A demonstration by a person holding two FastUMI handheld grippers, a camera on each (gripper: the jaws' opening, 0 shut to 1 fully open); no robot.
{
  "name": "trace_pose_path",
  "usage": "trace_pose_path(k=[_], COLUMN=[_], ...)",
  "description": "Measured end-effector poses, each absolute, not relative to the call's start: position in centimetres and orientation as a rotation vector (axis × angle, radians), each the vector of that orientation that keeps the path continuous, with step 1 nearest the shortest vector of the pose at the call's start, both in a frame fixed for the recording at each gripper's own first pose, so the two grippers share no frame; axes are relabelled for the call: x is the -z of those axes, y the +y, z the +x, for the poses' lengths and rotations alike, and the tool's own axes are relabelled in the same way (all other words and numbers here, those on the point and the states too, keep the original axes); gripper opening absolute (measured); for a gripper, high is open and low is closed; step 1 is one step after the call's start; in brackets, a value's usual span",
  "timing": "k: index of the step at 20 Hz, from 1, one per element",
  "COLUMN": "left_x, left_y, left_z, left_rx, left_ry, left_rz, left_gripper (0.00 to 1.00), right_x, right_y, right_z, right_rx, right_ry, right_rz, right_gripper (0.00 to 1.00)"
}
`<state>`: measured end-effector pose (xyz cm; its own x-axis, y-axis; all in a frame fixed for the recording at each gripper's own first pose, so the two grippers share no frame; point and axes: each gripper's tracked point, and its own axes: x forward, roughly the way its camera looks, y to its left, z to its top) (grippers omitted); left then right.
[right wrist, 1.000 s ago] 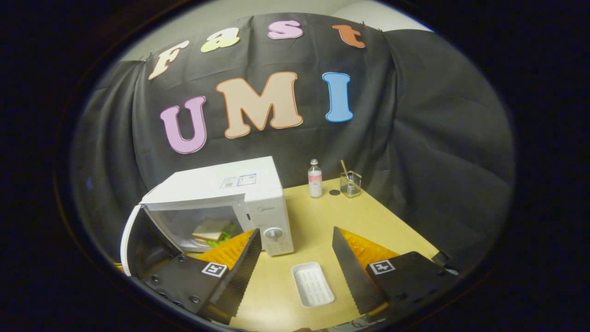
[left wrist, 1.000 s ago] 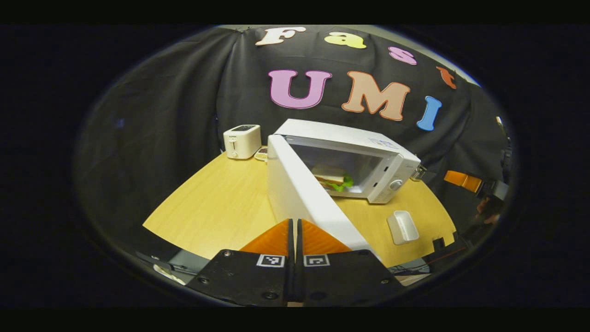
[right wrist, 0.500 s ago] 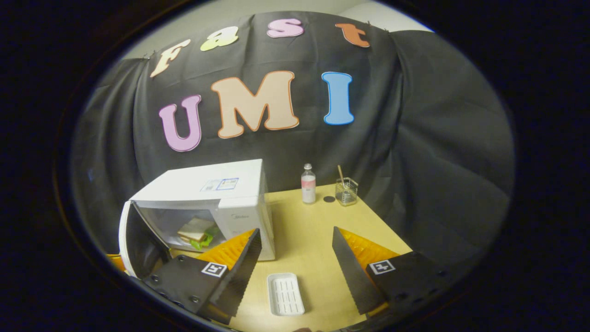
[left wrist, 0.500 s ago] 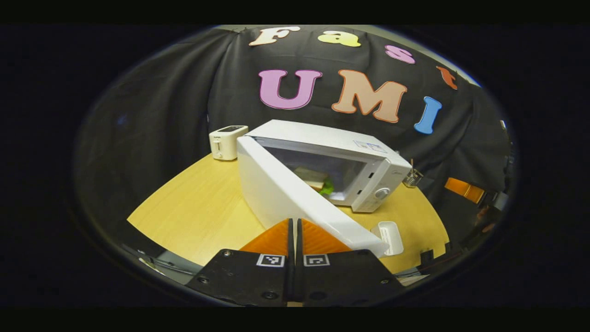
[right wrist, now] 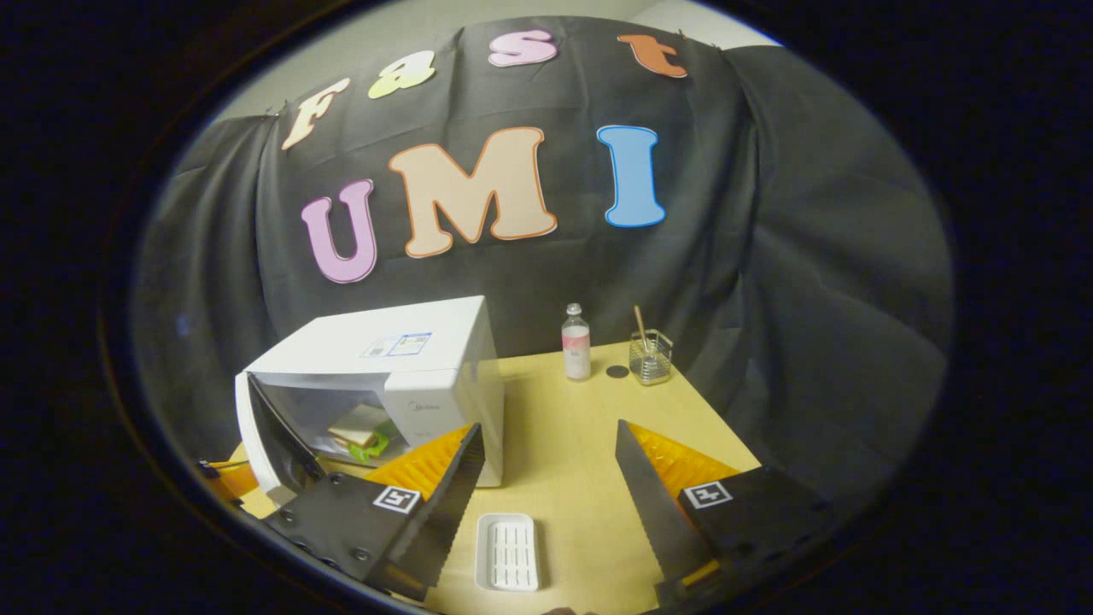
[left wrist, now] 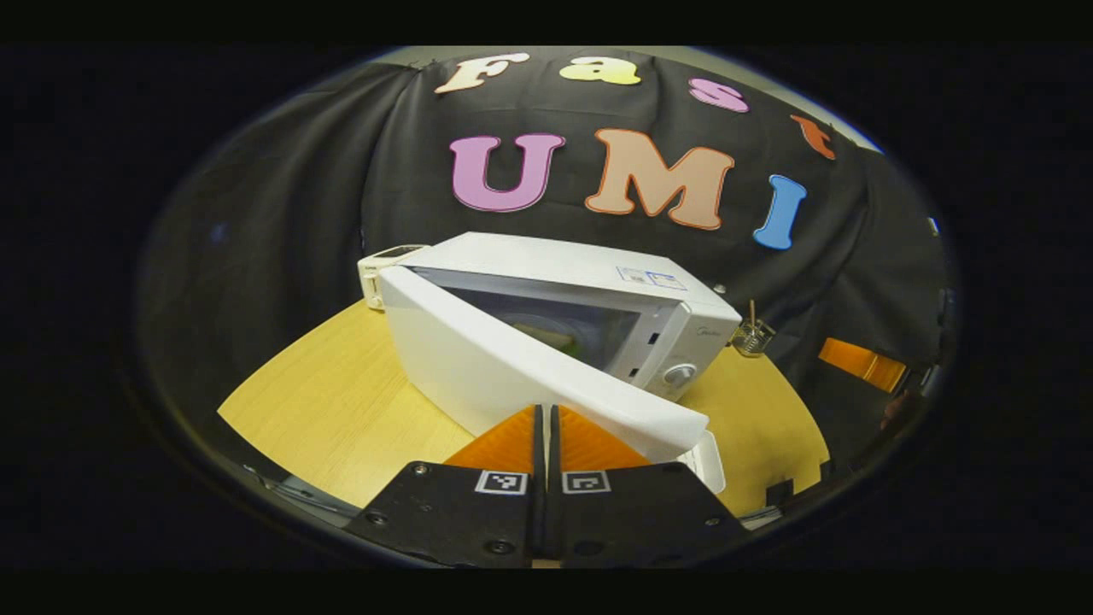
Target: Open the microwave oven with the left hand, put the food in, and close the microwave oven.
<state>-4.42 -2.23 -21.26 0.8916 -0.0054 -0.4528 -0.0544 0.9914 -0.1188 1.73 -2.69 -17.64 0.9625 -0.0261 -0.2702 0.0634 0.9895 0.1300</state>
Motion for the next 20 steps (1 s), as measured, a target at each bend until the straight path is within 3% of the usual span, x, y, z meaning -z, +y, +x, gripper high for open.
trace_pose_path(k=[1,2,10,11,13,15,16,20], left_x=[21.3,21.4,21.9,21.9,22.0,22.3,22.3,22.6], left_y=[-2.7,-3.0,-5.5,-5.8,-6.8,-7.5,-7.8,-8.5], left_z=[-3.9,-3.3,0.4,0.9,1.6,2.4,2.8,4.4], left_rx=[-0.021,-0.018,0.022,0.027,0.04,0.047,0.052,0.071], left_ry=[0.465,0.461,0.451,0.452,0.454,0.456,0.455,0.45], left_rz=[-0.129,-0.125,-0.093,-0.095,-0.108,-0.112,-0.109,-0.105], left_gripper=[0.0,0.0,0.01,0.01,0.01,0.01,0.0,0.01], right_x=[17.7,17.8,18.2,18.3,18.0,18.4,18.6,19.1], right_y=[-2.8,-2.8,-4.8,-5.3,-5.0,-5.7,-6.0,-5.5], right_z=[1.7,1.8,1.4,1.3,1.1,0.7,0.4,0.2], right_rx=[0.038,0.029,0.044,0.056,0.072,0.082,0.083,0.069], right_ry=[0.274,0.277,0.279,0.281,0.279,0.286,0.29,0.304], right_rz=[0.138,0.141,0.151,0.161,0.177,0.175,0.172,0.179], right_gripper=[0.96,0.91,0.91,0.96,0.91,0.91,0.96,0.91])
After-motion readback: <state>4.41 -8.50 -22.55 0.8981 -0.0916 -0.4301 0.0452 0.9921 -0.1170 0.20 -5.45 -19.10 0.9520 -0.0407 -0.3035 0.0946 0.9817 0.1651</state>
